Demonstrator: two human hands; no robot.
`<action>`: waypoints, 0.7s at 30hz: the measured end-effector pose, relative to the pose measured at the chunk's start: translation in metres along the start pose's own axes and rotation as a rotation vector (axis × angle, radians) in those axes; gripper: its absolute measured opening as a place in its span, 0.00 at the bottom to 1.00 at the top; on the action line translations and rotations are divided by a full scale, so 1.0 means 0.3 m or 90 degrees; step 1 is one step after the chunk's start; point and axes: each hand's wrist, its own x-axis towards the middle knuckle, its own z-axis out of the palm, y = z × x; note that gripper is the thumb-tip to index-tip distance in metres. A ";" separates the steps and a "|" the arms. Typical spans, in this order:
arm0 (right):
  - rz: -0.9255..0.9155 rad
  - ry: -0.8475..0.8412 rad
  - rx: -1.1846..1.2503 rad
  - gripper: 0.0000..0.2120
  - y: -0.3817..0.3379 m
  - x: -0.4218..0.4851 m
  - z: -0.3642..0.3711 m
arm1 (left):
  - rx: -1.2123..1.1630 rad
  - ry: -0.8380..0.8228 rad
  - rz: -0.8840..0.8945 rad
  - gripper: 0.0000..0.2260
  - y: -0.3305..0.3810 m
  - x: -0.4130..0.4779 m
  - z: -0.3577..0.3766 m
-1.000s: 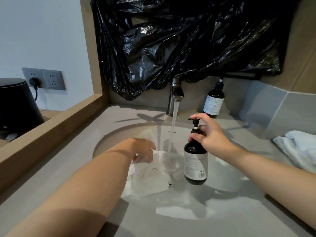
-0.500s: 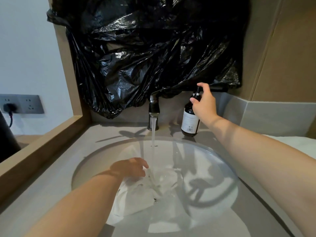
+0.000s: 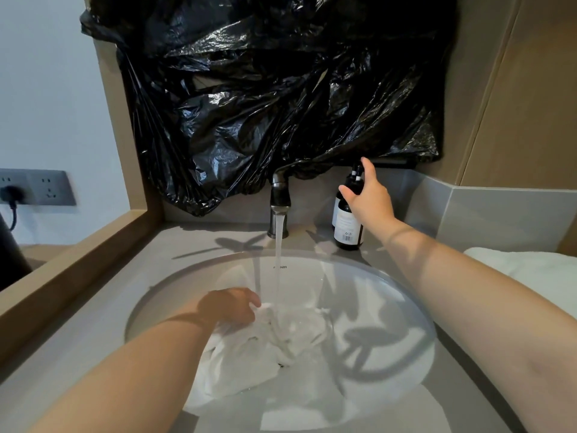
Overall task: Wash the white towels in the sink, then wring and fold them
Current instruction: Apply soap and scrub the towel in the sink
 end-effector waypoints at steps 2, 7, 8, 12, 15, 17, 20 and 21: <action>-0.032 0.048 -0.062 0.34 -0.003 -0.042 -0.005 | 0.015 0.005 -0.013 0.21 0.001 -0.025 -0.014; -0.169 0.075 -0.121 0.08 0.013 -0.275 0.065 | 0.033 -0.125 -0.050 0.37 0.016 -0.056 -0.005; -0.148 -0.010 -0.169 0.07 0.008 -0.314 0.091 | 0.060 -0.159 -0.057 0.43 0.027 -0.057 0.006; -0.114 -0.504 -0.423 0.15 -0.036 -0.358 0.205 | 0.237 -0.133 -0.051 0.52 0.047 -0.053 0.053; -0.089 -0.725 -0.510 0.30 -0.012 -0.416 0.309 | 0.203 -0.126 -0.036 0.51 0.049 -0.048 0.061; -0.115 -0.731 -0.541 0.35 0.035 -0.471 0.366 | 0.191 -0.108 -0.010 0.45 0.049 -0.045 0.061; -0.101 -0.670 -0.446 0.26 0.073 -0.481 0.393 | 0.082 -0.085 0.003 0.29 0.038 -0.047 0.050; -0.050 -0.645 -0.366 0.20 0.079 -0.463 0.388 | 0.017 -0.062 0.001 0.24 0.047 -0.054 0.038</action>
